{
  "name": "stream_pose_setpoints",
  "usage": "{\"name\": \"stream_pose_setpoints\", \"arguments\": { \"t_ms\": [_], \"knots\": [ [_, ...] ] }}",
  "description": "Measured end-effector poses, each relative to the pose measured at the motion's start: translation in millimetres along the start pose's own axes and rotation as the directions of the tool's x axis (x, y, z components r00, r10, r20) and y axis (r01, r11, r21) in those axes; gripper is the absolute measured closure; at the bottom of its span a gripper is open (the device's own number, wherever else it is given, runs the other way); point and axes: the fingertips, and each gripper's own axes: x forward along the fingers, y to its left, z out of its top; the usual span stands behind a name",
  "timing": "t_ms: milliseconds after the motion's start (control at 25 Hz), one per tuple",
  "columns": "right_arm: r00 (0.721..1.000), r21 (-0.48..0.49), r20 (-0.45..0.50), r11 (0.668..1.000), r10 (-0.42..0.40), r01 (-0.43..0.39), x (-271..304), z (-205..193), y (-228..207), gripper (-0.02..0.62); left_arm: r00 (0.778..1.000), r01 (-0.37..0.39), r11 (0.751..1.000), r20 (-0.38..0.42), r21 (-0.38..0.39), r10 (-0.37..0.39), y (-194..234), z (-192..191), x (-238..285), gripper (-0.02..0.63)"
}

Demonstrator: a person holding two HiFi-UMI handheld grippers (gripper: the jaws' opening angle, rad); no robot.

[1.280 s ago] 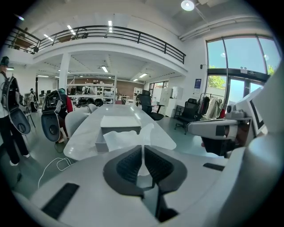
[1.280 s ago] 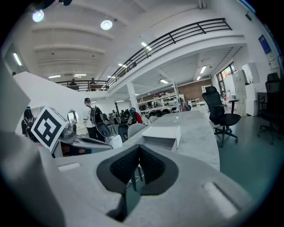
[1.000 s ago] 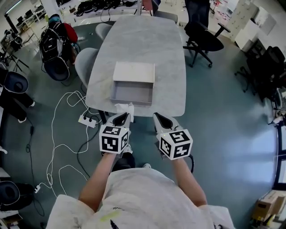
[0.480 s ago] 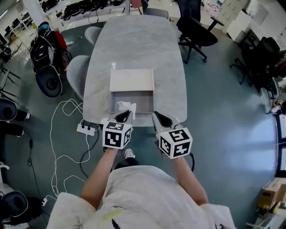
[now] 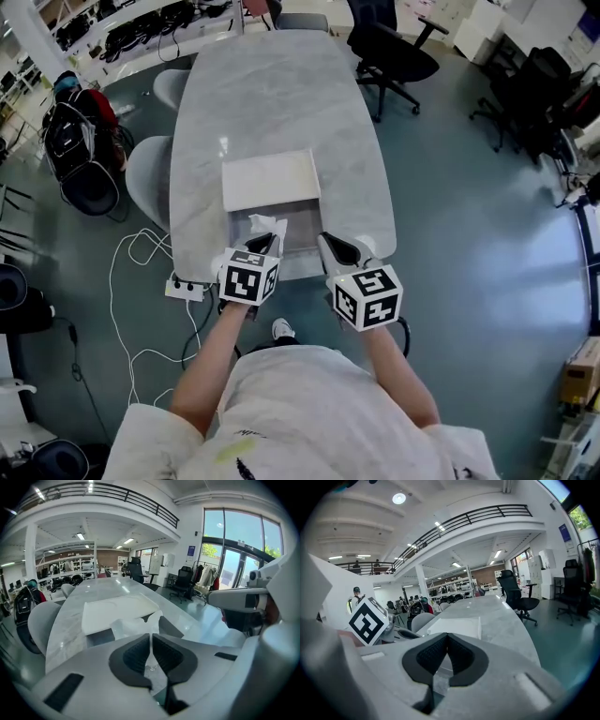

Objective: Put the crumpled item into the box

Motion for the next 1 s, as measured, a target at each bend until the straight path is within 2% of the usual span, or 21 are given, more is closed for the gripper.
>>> {"name": "stream_pose_setpoints", "arguments": {
  "t_ms": [200,360,560,760,1000],
  "knots": [
    [0.999,0.027,0.006,0.999,-0.036,0.036,14,-3,-9,0.591,0.998,0.019,0.998,-0.068,0.051,-0.016,11,-6,23,0.581],
    [0.998,0.038,0.011,0.998,-0.060,0.059,30,-24,-14,0.591,0.993,0.057,0.994,-0.110,0.099,-0.046,19,-29,52,0.581],
    [0.997,0.065,0.004,0.995,-0.083,0.082,22,3,-23,0.591,0.978,0.113,0.983,-0.190,0.144,-0.084,7,-8,52,0.581],
    [0.994,0.078,0.000,0.991,-0.108,0.108,24,-1,-31,0.591,0.963,0.136,0.977,-0.254,0.165,-0.091,8,-18,66,0.581],
    [0.991,0.090,-0.002,0.987,-0.133,0.133,22,-3,-39,0.591,0.953,0.153,0.971,-0.286,0.183,-0.096,10,-23,75,0.581]
  ]
}}
